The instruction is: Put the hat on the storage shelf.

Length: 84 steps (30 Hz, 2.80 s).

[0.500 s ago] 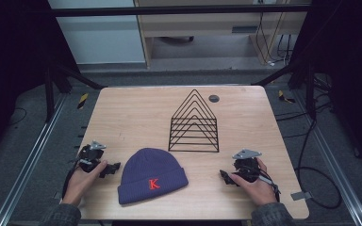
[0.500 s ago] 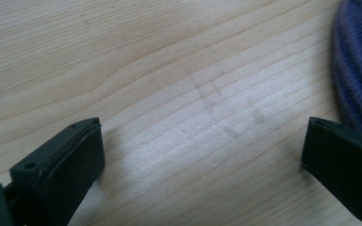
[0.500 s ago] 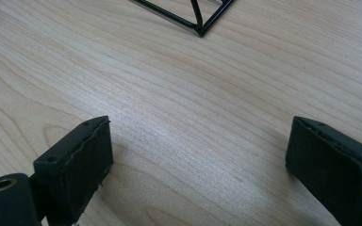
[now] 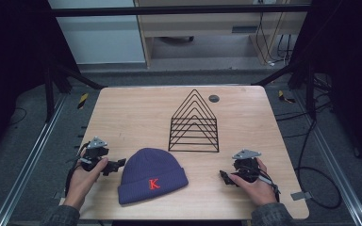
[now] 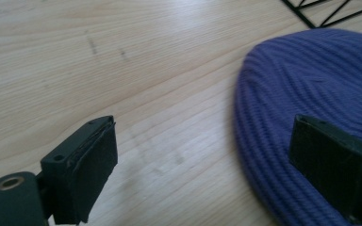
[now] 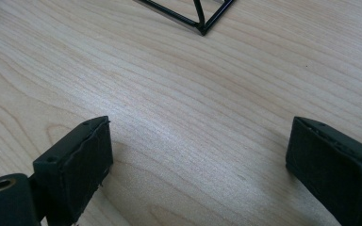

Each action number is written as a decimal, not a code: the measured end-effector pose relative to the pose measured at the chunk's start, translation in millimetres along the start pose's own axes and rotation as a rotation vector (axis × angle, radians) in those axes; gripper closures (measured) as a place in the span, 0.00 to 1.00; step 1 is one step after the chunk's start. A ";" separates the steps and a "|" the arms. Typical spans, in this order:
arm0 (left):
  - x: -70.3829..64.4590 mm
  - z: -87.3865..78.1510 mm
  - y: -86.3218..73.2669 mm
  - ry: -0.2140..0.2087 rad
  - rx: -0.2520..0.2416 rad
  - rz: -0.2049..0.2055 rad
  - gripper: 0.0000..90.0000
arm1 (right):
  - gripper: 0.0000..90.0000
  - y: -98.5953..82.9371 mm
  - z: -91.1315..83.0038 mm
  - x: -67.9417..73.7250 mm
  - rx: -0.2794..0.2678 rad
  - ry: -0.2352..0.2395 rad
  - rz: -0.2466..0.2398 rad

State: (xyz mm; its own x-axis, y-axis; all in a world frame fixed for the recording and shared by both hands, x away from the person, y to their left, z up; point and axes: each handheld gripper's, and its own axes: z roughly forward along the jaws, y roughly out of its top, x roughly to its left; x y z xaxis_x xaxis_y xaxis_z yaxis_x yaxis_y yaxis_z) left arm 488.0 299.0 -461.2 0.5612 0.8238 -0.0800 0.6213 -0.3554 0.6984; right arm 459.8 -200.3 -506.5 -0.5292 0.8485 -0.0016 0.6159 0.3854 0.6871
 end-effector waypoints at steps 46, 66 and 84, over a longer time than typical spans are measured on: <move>-36.2 66.7 59.7 -0.049 0.307 0.165 0.58 | 0.08 -0.7 0.8 2.9 -0.009 0.007 -0.005; -44.3 52.8 51.6 -0.025 0.173 0.152 0.89 | 0.07 -1.0 1.1 3.3 -0.011 0.009 -0.007; -88.8 -13.4 67.4 -0.028 0.018 0.316 0.90 | 0.07 -1.4 1.0 3.4 -0.013 0.008 -0.008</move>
State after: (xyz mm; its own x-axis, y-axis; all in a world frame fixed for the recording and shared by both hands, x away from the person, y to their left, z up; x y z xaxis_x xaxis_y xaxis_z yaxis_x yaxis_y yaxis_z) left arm 472.7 207.7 -397.6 0.7426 0.6590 0.1189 0.4234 -0.5996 0.6791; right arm 457.7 -197.6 -508.2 -0.5389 0.8423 -0.0010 0.6043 0.3875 0.6962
